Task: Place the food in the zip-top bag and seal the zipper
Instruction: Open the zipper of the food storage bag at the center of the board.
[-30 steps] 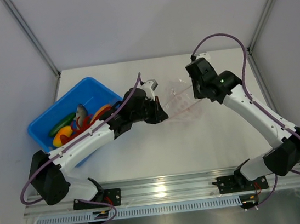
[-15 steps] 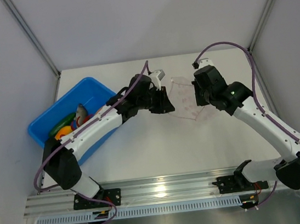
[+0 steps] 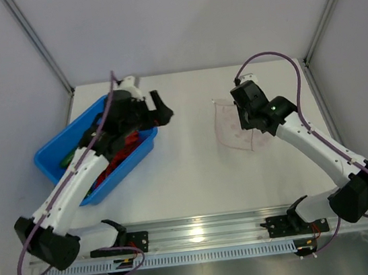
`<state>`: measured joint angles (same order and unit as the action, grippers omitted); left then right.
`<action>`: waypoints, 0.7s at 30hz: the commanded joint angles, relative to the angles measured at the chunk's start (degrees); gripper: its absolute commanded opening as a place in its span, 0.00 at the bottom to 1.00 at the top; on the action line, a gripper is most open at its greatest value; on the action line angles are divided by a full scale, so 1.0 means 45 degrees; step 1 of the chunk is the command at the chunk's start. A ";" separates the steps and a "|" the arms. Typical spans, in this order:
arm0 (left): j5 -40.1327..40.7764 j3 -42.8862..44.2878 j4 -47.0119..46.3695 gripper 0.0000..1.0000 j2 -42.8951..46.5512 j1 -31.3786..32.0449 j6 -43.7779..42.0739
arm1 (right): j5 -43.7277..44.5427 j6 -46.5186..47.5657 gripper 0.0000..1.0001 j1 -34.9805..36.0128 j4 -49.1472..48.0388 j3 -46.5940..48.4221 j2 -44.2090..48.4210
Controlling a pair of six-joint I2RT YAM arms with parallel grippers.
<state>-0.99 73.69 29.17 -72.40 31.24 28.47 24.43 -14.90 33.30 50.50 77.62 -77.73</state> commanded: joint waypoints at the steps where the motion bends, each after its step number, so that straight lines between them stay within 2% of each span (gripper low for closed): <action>1: 0.1898 -0.0981 0.1639 0.99 0.1828 -0.1802 0.0548 | 0.0510 0.0068 0.00 -0.0095 0.0223 0.0660 -0.0127; 5: 0.2331 -0.2506 0.2424 0.99 0.3410 -0.3736 0.0588 | 0.0237 0.0185 0.00 -0.0134 0.0398 0.0777 -0.0206; 11: 0.0676 -0.4711 0.2951 1.00 0.4642 -0.7464 -0.0134 | -0.0466 0.0380 0.00 -0.0154 0.0360 0.0641 -0.0167; 12: 0.0400 -0.4870 0.2971 0.99 0.4721 -0.8553 -0.0328 | -0.0544 0.0380 0.00 -0.0154 0.0321 0.0583 -0.0167; 15: -0.0190 -0.5280 0.3205 1.00 0.5034 -1.0432 -0.0758 | -0.0857 0.0419 0.00 -0.0154 0.0224 0.0290 -0.0109; 17: 0.1187 -0.5263 0.3516 0.99 0.5287 -1.0576 -0.0779 | -0.1265 0.0400 0.00 -0.0134 0.0068 0.0036 -0.0109; 21: 0.2543 -0.5438 0.3538 0.99 0.5717 -1.0576 -0.0642 | -0.2047 0.0380 0.00 -0.0095 -0.0226 -0.0316 -0.0109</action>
<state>5.58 49.28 44.91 -48.95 -15.94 26.96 18.65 -13.45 32.80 51.40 77.06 -78.59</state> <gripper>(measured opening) 0.994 0.003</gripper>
